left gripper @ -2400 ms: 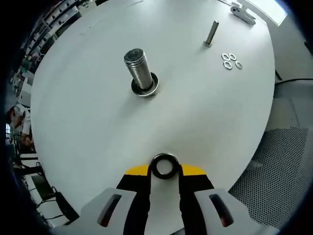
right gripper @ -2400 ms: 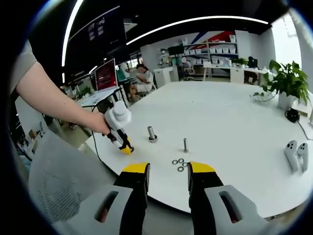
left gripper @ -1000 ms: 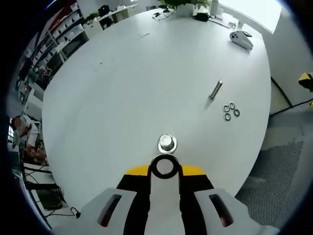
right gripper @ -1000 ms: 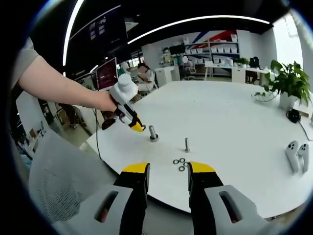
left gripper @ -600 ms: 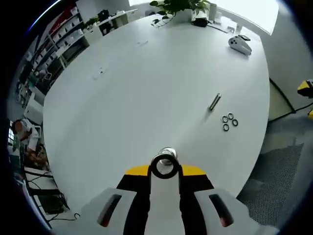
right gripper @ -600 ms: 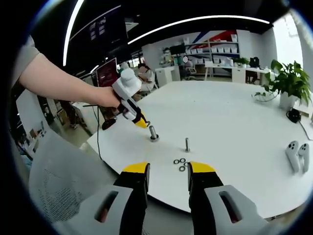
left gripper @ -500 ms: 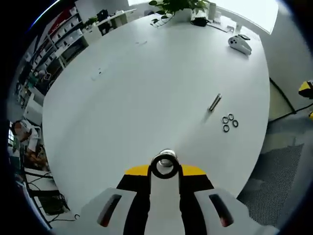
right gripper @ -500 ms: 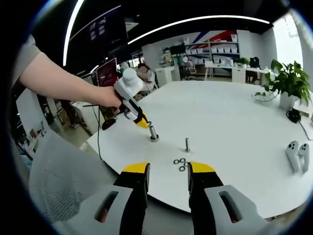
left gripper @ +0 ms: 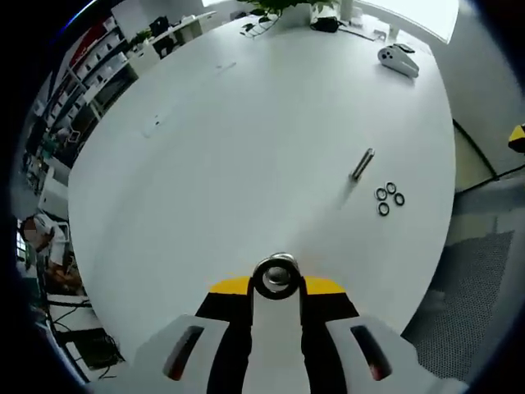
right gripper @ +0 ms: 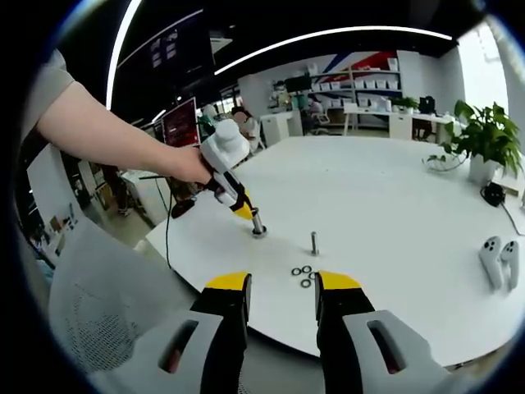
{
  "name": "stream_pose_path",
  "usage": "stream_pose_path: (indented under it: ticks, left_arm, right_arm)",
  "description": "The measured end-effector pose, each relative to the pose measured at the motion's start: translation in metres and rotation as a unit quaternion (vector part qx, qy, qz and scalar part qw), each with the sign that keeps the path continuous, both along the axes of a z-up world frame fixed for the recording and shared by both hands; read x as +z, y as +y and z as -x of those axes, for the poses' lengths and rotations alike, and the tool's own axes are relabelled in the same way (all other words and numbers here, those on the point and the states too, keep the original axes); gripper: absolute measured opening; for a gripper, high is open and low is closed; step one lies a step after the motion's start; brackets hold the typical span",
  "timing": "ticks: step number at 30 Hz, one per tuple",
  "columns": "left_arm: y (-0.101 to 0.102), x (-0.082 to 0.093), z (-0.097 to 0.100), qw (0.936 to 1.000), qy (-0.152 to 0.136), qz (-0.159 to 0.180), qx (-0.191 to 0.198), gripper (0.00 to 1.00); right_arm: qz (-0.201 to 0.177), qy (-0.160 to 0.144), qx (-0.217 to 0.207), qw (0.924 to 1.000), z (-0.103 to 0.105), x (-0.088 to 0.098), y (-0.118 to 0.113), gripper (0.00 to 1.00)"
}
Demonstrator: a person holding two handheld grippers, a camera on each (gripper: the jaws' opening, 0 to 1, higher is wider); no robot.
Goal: Place the washer onto the threaded stud by aligning its center hole with the stud, sliding it down to the base, and recovering from edge contact or off-axis alignment until the washer reaches the visible bottom stop.
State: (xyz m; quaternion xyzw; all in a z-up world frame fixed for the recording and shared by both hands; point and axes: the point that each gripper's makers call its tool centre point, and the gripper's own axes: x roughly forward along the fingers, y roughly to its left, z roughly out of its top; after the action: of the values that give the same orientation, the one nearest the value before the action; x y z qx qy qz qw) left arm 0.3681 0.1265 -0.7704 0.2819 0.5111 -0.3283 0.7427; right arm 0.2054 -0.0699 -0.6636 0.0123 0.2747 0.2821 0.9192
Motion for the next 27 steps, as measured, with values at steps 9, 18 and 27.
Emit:
stream_pose_path:
  ticks: [9,18,27]
  left_arm:
    - [-0.003,-0.002,-0.001,0.9999,0.012,-0.008,-0.004,0.19]
    - [-0.004,-0.006,-0.001,0.9995,0.017,-0.021,-0.015,0.19]
    - [-0.003,-0.014,-0.002,0.999,0.026,-0.032,-0.019,0.19]
  right_arm:
    - [0.0,0.001,0.004,1.0,0.0,0.0,0.001,0.33]
    - [-0.001,0.0,0.004,1.0,0.0,0.0,0.001,0.33]
    - [-0.003,-0.001,0.003,1.0,0.0,0.001,0.001,0.33]
